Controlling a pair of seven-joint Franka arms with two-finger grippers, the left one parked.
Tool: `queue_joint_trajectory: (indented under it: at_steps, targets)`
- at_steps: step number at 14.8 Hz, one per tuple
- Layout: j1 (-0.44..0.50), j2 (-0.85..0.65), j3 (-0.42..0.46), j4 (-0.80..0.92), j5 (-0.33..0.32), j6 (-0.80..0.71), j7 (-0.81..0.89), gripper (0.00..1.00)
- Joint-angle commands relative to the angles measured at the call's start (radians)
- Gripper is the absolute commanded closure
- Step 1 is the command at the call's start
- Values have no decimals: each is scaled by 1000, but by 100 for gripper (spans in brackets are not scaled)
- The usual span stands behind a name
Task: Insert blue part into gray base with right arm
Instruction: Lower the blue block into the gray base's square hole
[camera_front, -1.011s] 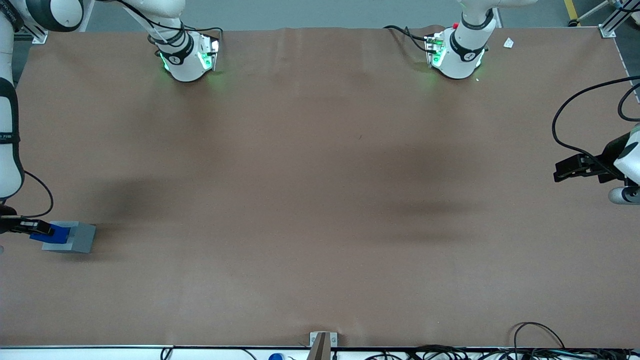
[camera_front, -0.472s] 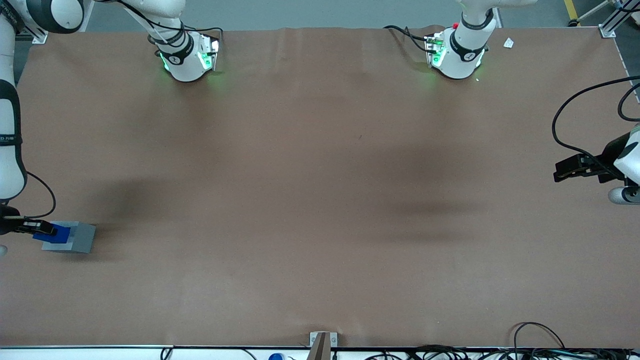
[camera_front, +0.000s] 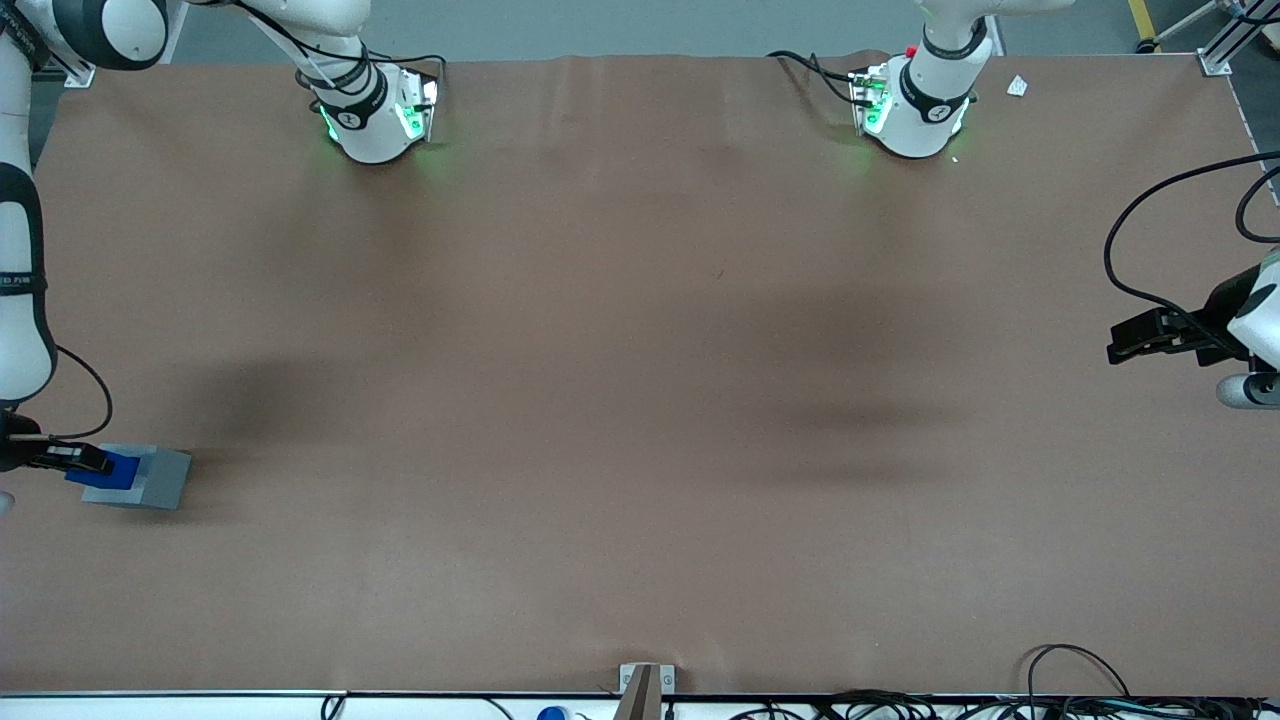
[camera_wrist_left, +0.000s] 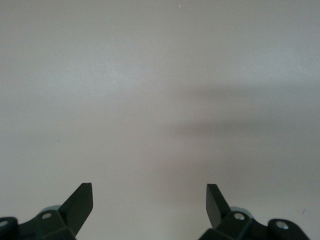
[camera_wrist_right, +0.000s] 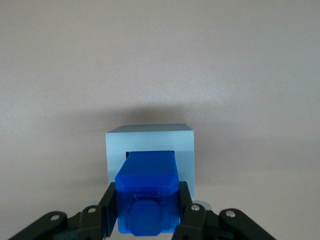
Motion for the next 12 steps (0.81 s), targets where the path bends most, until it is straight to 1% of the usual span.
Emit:
queue_joint_trajectory:
  at_steps: [1, 2, 3, 6, 7, 9, 10, 12]
  targets:
    - [-19, 12, 17, 17, 8, 8, 1, 45]
    - [-19, 12, 17, 17, 10, 8, 1, 34]
    - [-18, 11, 17, 17, 10, 6, 1, 24]
    - [-1, -12, 21, 19, 8, -6, 1, 0]
    - [7, -37, 24, 14, 8, -18, -1, 0]
    - [44, -109, 23, 8, 10, -116, 8, 0]
    - [68, -142, 23, 5, 10, -141, 14, 0]
    - [96, -205, 23, -4, 10, -205, 72, 0]
